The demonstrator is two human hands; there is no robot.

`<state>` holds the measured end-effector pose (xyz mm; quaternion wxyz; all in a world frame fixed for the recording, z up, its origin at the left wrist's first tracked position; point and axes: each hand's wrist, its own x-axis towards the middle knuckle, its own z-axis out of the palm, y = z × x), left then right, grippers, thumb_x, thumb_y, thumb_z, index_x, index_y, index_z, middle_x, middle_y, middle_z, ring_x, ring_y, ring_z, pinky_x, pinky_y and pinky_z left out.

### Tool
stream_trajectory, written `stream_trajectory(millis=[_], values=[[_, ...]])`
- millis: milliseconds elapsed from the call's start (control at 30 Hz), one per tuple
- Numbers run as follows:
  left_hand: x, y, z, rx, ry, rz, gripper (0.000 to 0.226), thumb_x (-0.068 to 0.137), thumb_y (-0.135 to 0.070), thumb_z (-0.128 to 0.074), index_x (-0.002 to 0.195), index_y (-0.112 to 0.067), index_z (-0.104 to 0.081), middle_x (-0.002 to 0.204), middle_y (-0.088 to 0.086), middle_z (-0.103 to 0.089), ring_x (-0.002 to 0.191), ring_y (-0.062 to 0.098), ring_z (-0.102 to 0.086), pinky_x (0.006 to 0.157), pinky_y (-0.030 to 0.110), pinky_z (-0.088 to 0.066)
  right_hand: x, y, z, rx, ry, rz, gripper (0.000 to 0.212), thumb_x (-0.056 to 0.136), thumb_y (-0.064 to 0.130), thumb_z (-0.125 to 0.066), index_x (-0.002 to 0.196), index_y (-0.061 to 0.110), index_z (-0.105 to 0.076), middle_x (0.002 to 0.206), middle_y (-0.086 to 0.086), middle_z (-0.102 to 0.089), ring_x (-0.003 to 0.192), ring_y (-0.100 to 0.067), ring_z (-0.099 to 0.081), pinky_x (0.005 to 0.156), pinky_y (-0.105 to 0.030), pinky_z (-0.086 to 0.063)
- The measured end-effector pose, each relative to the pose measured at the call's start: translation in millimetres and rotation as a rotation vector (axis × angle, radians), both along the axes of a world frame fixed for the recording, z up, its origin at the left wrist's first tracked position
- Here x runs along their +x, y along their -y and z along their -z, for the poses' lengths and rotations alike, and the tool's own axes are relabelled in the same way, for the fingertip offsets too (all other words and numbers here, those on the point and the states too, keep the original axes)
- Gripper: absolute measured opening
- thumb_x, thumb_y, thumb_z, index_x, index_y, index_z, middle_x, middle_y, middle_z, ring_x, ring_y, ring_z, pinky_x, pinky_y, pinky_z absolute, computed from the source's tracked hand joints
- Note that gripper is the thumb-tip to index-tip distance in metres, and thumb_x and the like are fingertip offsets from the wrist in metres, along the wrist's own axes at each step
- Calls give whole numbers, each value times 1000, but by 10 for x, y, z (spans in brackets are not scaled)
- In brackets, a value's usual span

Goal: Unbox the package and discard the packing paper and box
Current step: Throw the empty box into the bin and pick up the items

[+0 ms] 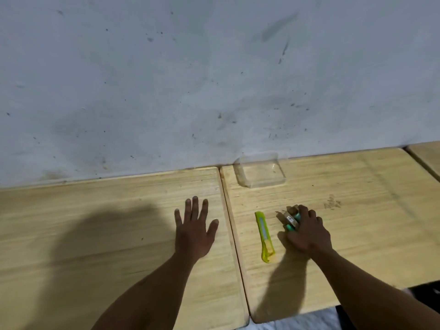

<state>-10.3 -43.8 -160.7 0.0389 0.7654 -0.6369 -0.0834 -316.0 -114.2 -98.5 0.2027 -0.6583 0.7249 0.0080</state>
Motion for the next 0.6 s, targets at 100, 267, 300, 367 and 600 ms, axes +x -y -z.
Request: stream_trajectory(millis=[100,267,300,367,600], values=[[-3,8,30,-15,-29,1,70,98,-61,-16,156,-22,-22,164,10,-15,152,31,-8,118,62,-13,-31,94,-136,-40,54,-26,75,73,31,-69,139,22,-34,124,-6,-49,112,-29,-48,77,-39,-47],[-210,375,-167,-120,-400,-166,74,94,-62,-11,158,-24,-16,165,6,-12,153,22,-1,122,50,2,51,649,-589,-240,70,-184,80,65,29,-73,136,29,-37,121,0,-50,109,-26,-49,69,-33,-42],[-292,523,-235,-160,-502,-200,72,95,-60,-17,157,-25,-17,165,4,-13,153,20,-4,124,47,-1,94,797,-673,-257,54,-235,81,64,29,-73,136,29,-36,121,1,-50,110,-26,-49,70,-33,-41],[-498,856,-378,-228,-698,-277,62,101,-50,-34,157,-24,-22,164,4,-20,152,20,-15,123,42,-16,188,1079,-812,-274,13,-346,82,63,30,-72,136,31,-36,120,1,-50,110,-26,-50,70,-33,-43],[-1092,1688,-851,-248,-1237,-625,50,106,-34,-37,154,-19,-32,157,5,-38,142,24,-37,110,27,-29,528,1775,-760,-212,-139,-659,88,63,32,-70,142,29,-30,123,-1,-48,111,-27,-48,79,-37,-46]])
